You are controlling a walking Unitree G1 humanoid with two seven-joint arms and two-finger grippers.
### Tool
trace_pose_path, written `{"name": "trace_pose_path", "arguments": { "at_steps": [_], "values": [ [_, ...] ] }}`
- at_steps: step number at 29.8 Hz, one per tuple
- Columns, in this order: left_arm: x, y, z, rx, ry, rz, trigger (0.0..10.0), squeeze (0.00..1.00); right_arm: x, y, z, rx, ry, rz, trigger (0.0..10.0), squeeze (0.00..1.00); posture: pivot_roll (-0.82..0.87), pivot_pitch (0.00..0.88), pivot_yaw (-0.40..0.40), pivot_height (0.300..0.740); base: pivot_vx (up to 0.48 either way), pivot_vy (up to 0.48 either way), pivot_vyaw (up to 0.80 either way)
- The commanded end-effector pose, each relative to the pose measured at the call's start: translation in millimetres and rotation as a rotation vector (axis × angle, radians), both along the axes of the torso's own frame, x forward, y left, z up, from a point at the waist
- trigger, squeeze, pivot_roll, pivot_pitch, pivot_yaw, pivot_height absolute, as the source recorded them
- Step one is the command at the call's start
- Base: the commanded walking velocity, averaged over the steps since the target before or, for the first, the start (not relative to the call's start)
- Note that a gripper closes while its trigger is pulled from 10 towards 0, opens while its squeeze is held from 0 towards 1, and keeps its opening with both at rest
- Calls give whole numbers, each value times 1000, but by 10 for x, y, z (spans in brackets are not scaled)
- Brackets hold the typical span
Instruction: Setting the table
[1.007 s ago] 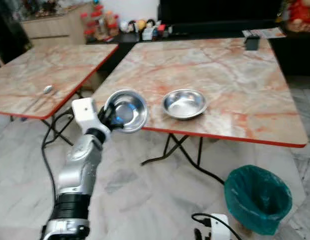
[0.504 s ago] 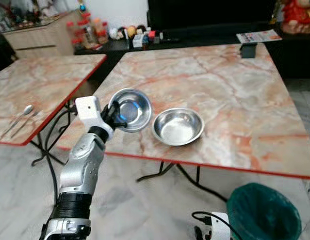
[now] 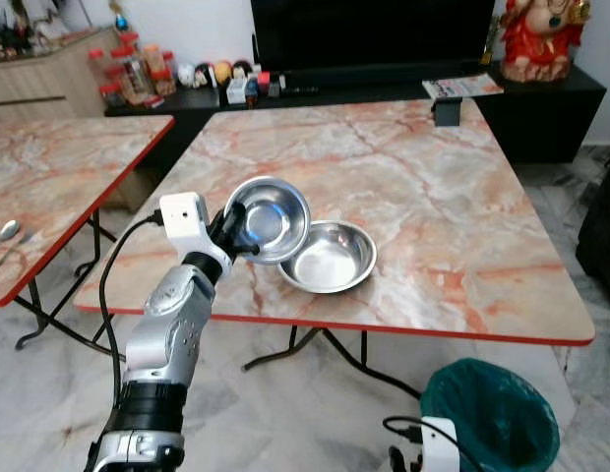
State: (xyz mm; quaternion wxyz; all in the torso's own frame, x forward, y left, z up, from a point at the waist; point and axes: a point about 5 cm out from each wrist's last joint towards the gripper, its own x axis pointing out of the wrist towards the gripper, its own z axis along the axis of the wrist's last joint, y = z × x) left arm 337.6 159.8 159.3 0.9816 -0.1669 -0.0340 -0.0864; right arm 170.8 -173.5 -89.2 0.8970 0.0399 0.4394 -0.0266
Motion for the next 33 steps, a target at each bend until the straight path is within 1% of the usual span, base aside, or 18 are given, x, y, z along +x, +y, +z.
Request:
{"name": "trace_pose_path", "arguments": {
  "at_steps": [1,2,5,6,8,9,13,15,16,17,19,24,27,29,30,31,33],
  "values": [
    [-35,89,-157,-10,44,38,10000,0,77,24,34,1,-22,25,10000,0,80,0,67,740,0,0,0],
    [-69,100,-232,-22,58,48,10000,0,95,3,45,-10,-26,48,10000,0,76,0,52,740,0,0,0],
    [-101,94,-277,-31,63,69,10000,0,117,-65,62,-21,-30,45,10000,0,73,0,23,740,0,0,0],
    [-115,75,-289,-39,61,78,10000,0,126,-116,72,-31,-33,48,10000,0,68,0,-1,740,0,0,0],
    [-119,53,-296,-44,56,83,10000,0,128,-153,78,-37,-33,50,10000,0,66,0,-8,740,0,0,0],
    [-120,28,-313,-64,53,93,10000,0,130,-202,87,-52,-34,67,10000,0,55,0,-29,740,0,0,0],
    [-107,-36,-341,-95,42,95,10000,0,135,-294,106,-70,-38,74,10000,0,32,0,-53,740,0,0,0],
    [-105,-80,-345,-107,37,91,10000,0,134,-328,113,-75,-40,79,10000,0,20,0,-63,740,0,0,0],
    [-85,-143,-353,-103,38,77,10000,0,123,-369,115,-84,-38,77,10000,0,10,0,-74,740,0,0,0],
    [-85,-143,-353,-103,38,77,10000,0,123,-369,115,-84,-38,77,10000,0,10,0,-74,740,0,0,0],
    [-58,-257,-344,-106,36,46,10000,0,104,-425,118,-92,-36,75,10000,0,5,0,-77,740,0,0,0],
    [-26,-357,-318,-111,27,14,10000,0,96,-463,123,-96,-40,50,10000,0,-17,0,-63,740,0,0,0],
    [37,-435,-257,-90,6,-24,10000,0,83,-450,115,-88,-46,13,10000,0,-27,0,-42,740,0,0,0],
    [54,-443,-235,-86,-4,-32,10000,0,67,-428,102,-82,-42,6,10000,0,-27,0,-42,740,0,0,0],
    [61,-444,-228,-85,-6,-33,10000,0,65,-423,100,-81,-41,4,10000,0,-36,0,-19,740,0,0,0],
    [79,-444,-204,-76,-14,-39,10000,0,51,-404,90,-69,-42,-22,10000,0,-36,0,-9,740,0,0,0],
    [94,-435,-186,-71,-19,-41,10000,0,43,-383,82,-63,-40,-32,10000,0,-34,0,-4,740,0,0,0]
  ]
}}
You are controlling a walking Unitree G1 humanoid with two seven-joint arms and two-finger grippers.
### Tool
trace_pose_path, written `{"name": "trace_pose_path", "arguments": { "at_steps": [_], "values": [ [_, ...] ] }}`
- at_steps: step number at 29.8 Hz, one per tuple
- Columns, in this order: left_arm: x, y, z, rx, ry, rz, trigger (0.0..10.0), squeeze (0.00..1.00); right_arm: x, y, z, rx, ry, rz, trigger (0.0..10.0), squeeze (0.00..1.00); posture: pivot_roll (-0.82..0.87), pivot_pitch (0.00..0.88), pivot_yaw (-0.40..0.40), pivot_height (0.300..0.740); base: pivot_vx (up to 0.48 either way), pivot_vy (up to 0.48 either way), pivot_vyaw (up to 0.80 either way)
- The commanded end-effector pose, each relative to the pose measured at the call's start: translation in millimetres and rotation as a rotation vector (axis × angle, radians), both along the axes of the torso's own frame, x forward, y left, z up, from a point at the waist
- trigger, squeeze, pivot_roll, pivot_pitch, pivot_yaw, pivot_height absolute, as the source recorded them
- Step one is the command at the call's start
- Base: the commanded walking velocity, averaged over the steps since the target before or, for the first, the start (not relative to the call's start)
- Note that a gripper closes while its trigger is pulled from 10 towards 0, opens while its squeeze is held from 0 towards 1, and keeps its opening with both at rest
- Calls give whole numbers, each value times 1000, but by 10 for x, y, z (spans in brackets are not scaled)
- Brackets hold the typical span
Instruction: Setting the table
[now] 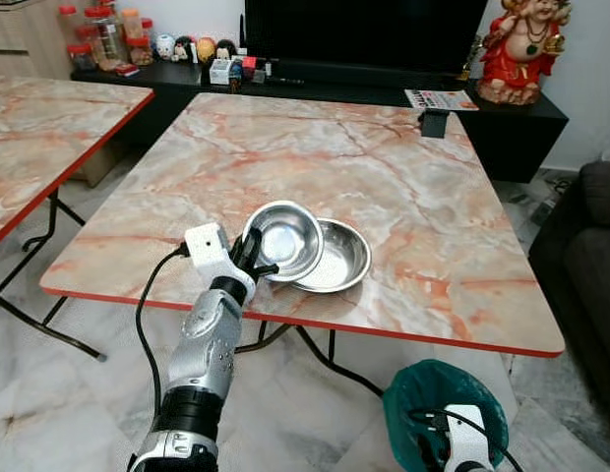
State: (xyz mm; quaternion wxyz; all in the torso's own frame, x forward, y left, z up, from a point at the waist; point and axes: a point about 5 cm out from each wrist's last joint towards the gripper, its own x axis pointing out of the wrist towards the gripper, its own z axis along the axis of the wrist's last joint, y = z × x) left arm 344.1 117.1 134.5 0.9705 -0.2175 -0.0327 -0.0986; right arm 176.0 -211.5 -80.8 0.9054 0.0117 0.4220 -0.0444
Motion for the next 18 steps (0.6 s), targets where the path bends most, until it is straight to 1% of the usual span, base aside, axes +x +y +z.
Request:
{"name": "trace_pose_path", "arguments": {
  "at_steps": [1,3,9,13,16,18],
  "values": [
    [29,-9,61,31,-27,-10,10000,0,-9,-2,-2,5,-5,-24,10000,0,-34,0,-4,740,0,0,0],
    [35,4,73,30,-31,-8,10000,0,-13,11,-7,9,-5,-27,10000,0,-34,0,-2,740,0,0,0],
    [52,118,151,30,-59,35,10000,0,-33,41,-21,12,2,-17,10000,0,-18,0,1,740,0,0,0],
    [55,130,166,26,-64,40,10000,0,-37,39,-22,10,2,-14,10000,0,-18,0,1,740,0,0,0],
    [49,162,180,36,-67,46,10000,0,-26,58,-21,13,2,-10,10000,0,-8,0,9,740,0,259,0],
    [46,164,174,42,-63,44,10000,0,-9,76,-19,29,0,-24,10000,0,-10,0,12,740,0,296,-731]
  ]
}}
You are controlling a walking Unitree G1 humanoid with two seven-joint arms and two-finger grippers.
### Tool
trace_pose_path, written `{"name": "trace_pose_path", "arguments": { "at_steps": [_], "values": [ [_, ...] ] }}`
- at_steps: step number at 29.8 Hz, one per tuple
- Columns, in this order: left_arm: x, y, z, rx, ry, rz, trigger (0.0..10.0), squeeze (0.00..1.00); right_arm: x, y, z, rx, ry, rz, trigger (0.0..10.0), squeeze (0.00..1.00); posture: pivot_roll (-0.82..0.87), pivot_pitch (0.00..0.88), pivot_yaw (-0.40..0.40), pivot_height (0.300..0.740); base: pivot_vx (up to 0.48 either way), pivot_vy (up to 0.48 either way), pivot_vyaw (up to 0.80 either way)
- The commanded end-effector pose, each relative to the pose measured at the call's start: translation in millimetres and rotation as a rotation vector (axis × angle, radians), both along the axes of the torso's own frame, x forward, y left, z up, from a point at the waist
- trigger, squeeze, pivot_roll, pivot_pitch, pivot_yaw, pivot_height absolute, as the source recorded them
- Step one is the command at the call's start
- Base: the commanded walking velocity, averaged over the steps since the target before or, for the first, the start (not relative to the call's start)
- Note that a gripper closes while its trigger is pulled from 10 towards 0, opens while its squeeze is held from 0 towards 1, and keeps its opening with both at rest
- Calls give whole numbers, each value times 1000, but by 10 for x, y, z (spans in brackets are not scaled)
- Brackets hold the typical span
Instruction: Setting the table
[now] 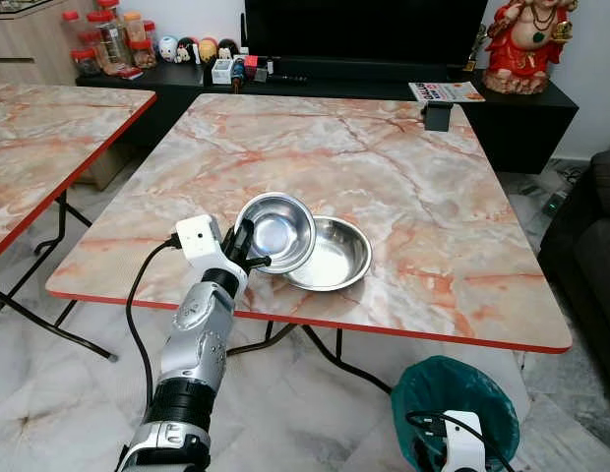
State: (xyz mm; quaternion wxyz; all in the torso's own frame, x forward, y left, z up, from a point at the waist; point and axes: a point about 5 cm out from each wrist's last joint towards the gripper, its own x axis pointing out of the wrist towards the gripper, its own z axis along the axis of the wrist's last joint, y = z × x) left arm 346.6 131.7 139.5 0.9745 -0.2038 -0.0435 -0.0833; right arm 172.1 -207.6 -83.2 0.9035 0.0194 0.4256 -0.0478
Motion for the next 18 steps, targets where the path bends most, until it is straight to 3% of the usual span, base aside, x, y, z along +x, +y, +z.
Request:
{"name": "trace_pose_path", "arguments": {
  "at_steps": [1,10,18],
  "values": [
    [22,18,125,18,-46,6,10000,0,31,39,6,14,-6,-5,10000,0,-10,0,12,740,0,307,-738],
    [40,29,162,24,-53,6,10000,0,31,51,5,15,-7,1,10000,0,-8,0,10,740,0,310,-632],
    [38,24,187,34,-64,2,10000,0,48,65,13,15,-20,-5,10000,0,-6,0,17,740,0,260,0]
  ]
}}
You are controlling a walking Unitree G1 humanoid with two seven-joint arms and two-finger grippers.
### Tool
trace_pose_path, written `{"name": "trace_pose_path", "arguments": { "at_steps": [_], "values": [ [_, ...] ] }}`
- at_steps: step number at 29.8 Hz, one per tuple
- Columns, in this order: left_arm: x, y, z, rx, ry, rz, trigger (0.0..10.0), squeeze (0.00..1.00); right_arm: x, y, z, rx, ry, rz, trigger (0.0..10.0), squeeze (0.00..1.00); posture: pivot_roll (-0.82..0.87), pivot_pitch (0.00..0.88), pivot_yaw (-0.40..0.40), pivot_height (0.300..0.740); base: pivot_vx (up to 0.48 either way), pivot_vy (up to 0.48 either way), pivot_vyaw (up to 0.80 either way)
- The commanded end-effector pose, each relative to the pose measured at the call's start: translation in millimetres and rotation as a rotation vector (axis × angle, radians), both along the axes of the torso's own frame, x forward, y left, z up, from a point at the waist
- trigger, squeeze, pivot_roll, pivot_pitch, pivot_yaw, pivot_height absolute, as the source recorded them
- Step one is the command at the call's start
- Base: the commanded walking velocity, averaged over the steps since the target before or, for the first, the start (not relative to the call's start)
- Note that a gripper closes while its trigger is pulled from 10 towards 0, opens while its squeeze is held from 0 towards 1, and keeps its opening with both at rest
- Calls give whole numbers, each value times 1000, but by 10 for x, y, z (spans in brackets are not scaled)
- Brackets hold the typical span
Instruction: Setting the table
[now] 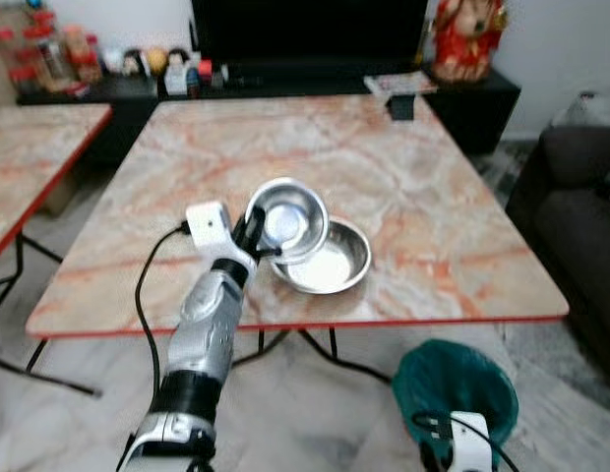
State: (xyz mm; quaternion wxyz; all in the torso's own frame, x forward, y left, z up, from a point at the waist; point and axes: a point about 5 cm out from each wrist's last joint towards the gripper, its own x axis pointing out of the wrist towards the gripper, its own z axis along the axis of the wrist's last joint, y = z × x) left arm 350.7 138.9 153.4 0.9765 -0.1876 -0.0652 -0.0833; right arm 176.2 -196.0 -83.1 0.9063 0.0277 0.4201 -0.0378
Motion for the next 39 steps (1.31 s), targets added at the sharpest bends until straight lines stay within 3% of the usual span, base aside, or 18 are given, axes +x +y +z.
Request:
{"name": "trace_pose_path", "arguments": {
  "at_steps": [1,10,23,39],
  "values": [
    [-4,-57,58,12,-24,-11,10000,0,7,-46,11,-7,-6,-17,10000,0,-6,0,17,740,0,0,0],
    [-2,-76,113,2,-42,-24,10000,0,-12,-12,-6,3,6,-32,10000,0,-3,0,29,740,0,0,0],
    [-28,-133,121,2,-43,-58,10000,0,-4,44,-12,15,7,-26,10000,0,11,0,33,740,0,0,-641],
    [-48,-208,142,22,-52,-87,10000,0,-3,75,-16,21,8,-26,10000,0,14,0,44,740,136,0,0]
  ]
}}
